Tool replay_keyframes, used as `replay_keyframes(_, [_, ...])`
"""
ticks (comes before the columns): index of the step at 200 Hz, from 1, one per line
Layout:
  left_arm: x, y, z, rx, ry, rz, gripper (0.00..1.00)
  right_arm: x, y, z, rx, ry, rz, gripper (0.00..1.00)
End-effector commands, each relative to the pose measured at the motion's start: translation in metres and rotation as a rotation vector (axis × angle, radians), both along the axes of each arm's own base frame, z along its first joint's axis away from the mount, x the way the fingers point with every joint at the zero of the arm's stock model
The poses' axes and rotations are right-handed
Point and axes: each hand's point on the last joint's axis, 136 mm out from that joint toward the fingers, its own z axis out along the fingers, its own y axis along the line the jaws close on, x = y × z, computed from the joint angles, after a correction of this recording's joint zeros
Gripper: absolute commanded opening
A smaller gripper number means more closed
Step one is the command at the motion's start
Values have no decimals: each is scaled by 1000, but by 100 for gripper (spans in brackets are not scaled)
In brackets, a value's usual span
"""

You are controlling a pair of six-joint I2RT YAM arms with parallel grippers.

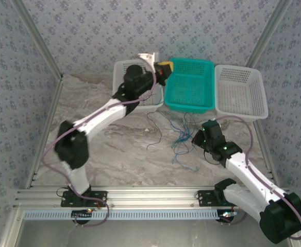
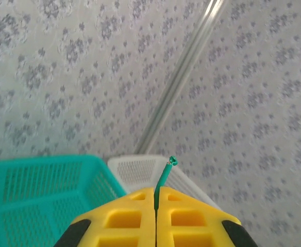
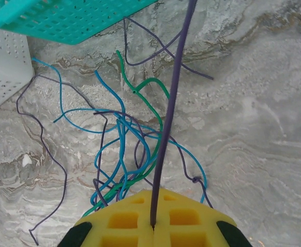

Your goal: Untangle the cables

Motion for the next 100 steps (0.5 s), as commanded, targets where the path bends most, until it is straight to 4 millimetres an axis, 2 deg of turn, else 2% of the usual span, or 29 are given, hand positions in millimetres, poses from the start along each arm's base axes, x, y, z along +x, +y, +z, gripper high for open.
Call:
replay_keyframes(1, [41, -34, 1, -51, -78, 6, 0, -5, -6, 0, 21, -11, -55, 0])
replay_keyframes(13, [61, -53, -2, -62, -84, 1, 0, -4, -4, 6, 29, -21, -48, 0])
replay_keyframes(18, [70, -60, -12, -53, -74, 1, 0, -4, -3, 9, 31, -27, -41, 0])
replay_keyframes(34, [86, -77, -23, -19, -64, 5, 1, -3, -1, 16, 26, -39, -22, 0])
replay_keyframes(41, [88, -84, -28, 4, -60, -3, 12, -3, -2, 19, 21, -44, -20, 0])
replay_keyframes(59, [81, -92, -29, 53, -66, -16, 52, -2, -5, 25, 3, -66, -18, 0])
replay_keyframes(65, [76, -92, -27, 74, -75, -15, 61, -1, -5, 27, -1, -75, -15, 0])
replay_keyframes(81, [67, -83, -25, 136, -71, 11, 77, 1, -5, 31, -9, -88, -15, 0])
replay_keyframes(100, [55, -54, -24, 175, -69, 50, 87, 4, -5, 34, -19, -96, -9, 0])
